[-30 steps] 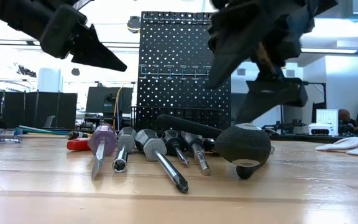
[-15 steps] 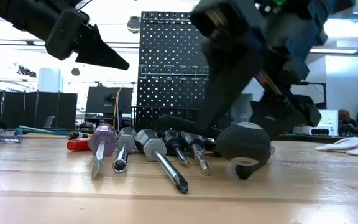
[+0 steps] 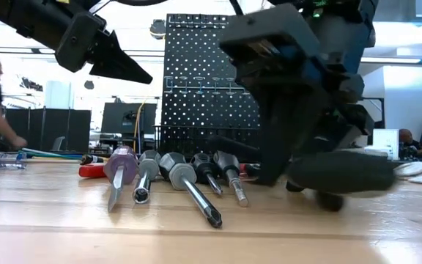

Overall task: Hang tools onto peg board
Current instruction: Put the ratchet wrench into the black wire basket on the pegboard, then adjust the pegboard

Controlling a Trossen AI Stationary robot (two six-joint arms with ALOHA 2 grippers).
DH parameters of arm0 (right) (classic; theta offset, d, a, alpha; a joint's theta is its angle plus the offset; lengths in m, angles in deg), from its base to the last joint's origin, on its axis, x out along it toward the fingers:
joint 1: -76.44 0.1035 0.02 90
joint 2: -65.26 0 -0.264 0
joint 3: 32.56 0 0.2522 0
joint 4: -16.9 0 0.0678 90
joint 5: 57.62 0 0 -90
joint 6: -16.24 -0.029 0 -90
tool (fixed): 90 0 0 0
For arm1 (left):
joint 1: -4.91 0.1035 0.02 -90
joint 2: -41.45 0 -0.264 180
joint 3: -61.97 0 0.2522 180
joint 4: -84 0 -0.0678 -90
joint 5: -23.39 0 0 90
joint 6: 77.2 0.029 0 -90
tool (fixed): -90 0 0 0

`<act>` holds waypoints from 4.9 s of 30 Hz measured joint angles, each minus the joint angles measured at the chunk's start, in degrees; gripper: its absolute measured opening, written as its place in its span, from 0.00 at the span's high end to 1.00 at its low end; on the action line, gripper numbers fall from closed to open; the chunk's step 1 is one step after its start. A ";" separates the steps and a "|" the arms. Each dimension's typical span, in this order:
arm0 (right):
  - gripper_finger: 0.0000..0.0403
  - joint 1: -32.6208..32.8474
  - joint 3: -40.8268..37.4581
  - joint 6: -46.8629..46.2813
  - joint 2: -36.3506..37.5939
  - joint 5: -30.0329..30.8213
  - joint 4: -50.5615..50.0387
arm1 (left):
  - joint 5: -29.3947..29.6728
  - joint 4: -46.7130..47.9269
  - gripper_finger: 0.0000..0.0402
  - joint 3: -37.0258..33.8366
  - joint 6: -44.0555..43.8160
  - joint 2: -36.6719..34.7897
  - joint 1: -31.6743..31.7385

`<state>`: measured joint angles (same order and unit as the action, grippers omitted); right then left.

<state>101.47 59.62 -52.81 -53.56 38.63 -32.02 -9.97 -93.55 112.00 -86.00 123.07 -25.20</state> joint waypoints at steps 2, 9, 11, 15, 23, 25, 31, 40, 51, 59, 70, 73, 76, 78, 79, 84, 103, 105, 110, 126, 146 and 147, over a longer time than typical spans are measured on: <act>0.62 -0.02 -0.06 1.32 0.05 -0.71 -0.48 | 0.00 0.02 1.00 0.00 -0.11 0.00 0.00; 0.92 -0.92 -0.66 9.21 3.80 -8.07 -7.12 | 0.00 0.22 1.00 0.00 -1.08 0.00 0.00; 0.92 -1.64 -0.85 11.78 6.16 -11.58 -9.49 | -0.02 0.24 1.00 0.00 -1.11 0.00 0.00; 0.92 -4.30 -0.49 17.36 10.65 -20.68 -10.65 | -0.03 0.26 1.00 0.00 -1.11 0.00 0.00; 0.90 -5.89 -0.46 28.41 8.16 -42.31 -9.32 | -0.07 0.41 1.00 0.00 -1.13 0.00 0.00; 0.90 -4.67 -0.46 29.64 5.98 -45.98 -9.02 | -0.07 0.41 1.00 0.00 -1.48 0.00 0.00; 0.90 0.56 -0.48 31.06 4.13 -47.73 -5.43 | -0.11 1.18 1.00 0.00 -2.25 0.00 -0.02; 0.90 5.64 -0.27 40.67 9.82 -17.54 8.00 | -0.11 1.62 1.00 0.00 -3.87 0.00 -0.02; 0.91 -4.17 -0.98 65.70 12.43 31.38 4.88 | -0.11 2.69 1.00 0.00 -4.58 0.00 -0.88; 0.91 -16.30 -0.98 89.84 12.92 40.41 11.42 | 0.52 3.43 1.00 0.00 -6.18 0.00 -2.03; 0.91 -32.81 2.14 99.17 12.67 24.36 15.68 | 0.92 9.32 1.00 0.00 -13.20 0.00 -2.08; 0.91 -35.19 2.34 99.77 12.59 21.94 15.67 | 0.94 9.42 1.00 0.00 -14.48 0.00 -2.08; 0.91 -36.76 2.40 100.93 12.59 21.13 15.69 | 0.96 9.42 1.00 0.00 -15.37 0.00 -2.08; 0.91 -37.73 2.41 101.02 12.59 19.06 15.67 | 1.02 9.40 1.00 0.00 -15.93 0.00 -2.08; 0.91 -38.11 2.40 101.06 12.59 17.92 15.67 | 1.03 9.40 1.00 0.00 -16.01 0.00 -2.08; 0.91 -38.85 2.48 102.95 10.47 17.50 17.34 | 1.05 9.23 1.00 0.00 -16.02 0.00 -2.08; 0.90 -42.06 4.20 103.79 4.28 16.59 17.93 | 1.05 8.87 1.00 0.00 -14.45 0.02 -2.12; 0.89 -42.07 4.20 103.81 4.21 16.30 18.24 | 1.05 8.87 1.00 0.00 -14.45 0.02 -2.12; 0.87 -42.07 4.18 103.64 4.17 16.32 18.23 | 1.03 8.85 1.00 0.00 -14.43 0.02 -2.12; 0.66 -41.90 4.13 103.59 4.17 16.80 18.15 | 1.01 8.92 1.00 0.00 -14.47 0.02 -2.12; 0.54 -39.66 10.64 103.73 4.20 17.39 2.70 | 0.99 9.31 1.00 0.00 -14.56 0.02 -2.12; 0.54 -39.63 10.76 103.61 4.20 17.41 2.03 | 1.00 9.33 1.00 0.00 -14.56 0.02 -2.12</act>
<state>61.85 70.38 50.80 -49.37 56.04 -29.98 -8.97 -84.23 112.00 -100.55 123.10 -27.32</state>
